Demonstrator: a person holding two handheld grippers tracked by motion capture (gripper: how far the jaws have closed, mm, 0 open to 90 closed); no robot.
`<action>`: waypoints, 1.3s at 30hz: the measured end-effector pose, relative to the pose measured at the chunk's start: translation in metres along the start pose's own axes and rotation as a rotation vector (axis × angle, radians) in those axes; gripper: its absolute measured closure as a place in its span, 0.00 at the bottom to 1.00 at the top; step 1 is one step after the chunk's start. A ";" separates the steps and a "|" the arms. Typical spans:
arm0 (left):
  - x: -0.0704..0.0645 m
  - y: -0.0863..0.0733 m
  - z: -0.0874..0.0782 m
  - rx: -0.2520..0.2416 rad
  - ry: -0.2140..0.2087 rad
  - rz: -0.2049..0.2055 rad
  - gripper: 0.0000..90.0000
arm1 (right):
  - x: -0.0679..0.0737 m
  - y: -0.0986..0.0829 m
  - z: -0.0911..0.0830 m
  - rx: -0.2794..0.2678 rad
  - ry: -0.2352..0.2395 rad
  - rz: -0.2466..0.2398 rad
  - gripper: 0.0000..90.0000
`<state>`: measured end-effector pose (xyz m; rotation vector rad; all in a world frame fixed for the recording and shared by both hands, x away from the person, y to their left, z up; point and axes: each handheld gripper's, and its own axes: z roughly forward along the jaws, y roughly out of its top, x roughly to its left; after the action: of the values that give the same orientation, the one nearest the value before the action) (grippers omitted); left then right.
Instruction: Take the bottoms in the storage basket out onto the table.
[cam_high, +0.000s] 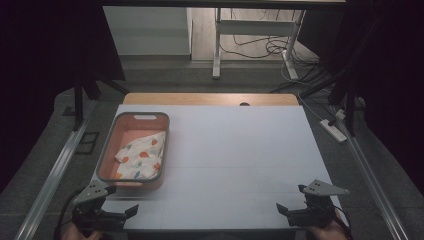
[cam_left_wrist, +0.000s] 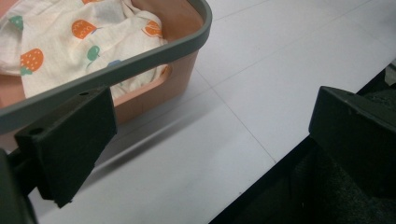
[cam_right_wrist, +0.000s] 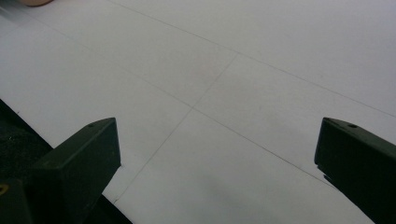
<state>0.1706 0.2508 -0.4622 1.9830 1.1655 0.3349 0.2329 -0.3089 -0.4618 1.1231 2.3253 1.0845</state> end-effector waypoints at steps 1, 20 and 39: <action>0.000 0.000 0.000 0.000 0.000 0.000 0.01 | 0.000 0.000 0.000 0.000 0.000 -0.001 0.01; 0.010 0.021 0.007 0.012 -0.015 -0.003 0.01 | -0.001 0.000 0.001 0.008 0.006 0.003 0.01; 0.029 0.045 0.023 0.031 0.009 -0.011 0.00 | 0.000 0.001 0.002 0.021 0.007 -0.002 0.01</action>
<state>0.2277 0.2517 -0.4484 2.0034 1.1937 0.3223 0.2346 -0.3075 -0.4628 1.1254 2.3477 1.0676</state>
